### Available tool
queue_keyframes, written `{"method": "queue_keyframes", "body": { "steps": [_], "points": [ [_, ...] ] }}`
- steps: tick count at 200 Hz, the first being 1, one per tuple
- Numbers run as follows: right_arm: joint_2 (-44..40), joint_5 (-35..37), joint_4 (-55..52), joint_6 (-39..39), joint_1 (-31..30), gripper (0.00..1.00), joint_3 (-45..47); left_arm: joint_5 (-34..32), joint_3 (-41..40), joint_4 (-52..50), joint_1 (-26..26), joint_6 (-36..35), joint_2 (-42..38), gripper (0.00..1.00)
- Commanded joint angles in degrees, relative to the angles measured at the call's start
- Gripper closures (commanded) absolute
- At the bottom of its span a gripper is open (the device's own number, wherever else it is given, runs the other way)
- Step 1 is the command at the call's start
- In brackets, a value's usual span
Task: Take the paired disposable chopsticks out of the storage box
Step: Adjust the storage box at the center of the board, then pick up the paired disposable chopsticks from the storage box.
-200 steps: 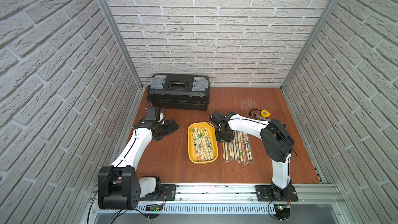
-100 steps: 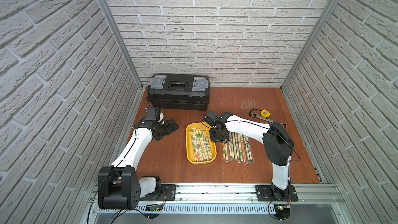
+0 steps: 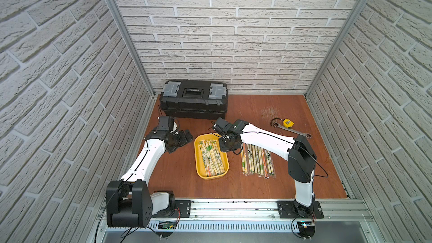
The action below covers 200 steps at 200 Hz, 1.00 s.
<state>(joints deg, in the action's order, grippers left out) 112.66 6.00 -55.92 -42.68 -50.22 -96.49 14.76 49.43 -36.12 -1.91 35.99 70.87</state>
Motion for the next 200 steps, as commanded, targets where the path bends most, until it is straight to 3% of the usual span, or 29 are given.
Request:
{"method": "queue_keyframes", "body": {
  "steps": [1,76,200],
  "points": [
    [0.1,0.0,-0.5,2.1,-2.1,0.76,-4.0,-2.1,-0.3,-0.7,1.3,0.2,-0.6,0.02],
    [10.8,-4.4,1.9,5.7,-5.9,0.73,-10.9,2.1,-0.6,-0.3,8.7,1.0,0.9,0.02],
    [19.3,-4.9,0.4,7.0,-6.7,0.73,-15.8,2.8,-1.4,0.2,9.0,1.7,0.8,0.02]
  ]
}}
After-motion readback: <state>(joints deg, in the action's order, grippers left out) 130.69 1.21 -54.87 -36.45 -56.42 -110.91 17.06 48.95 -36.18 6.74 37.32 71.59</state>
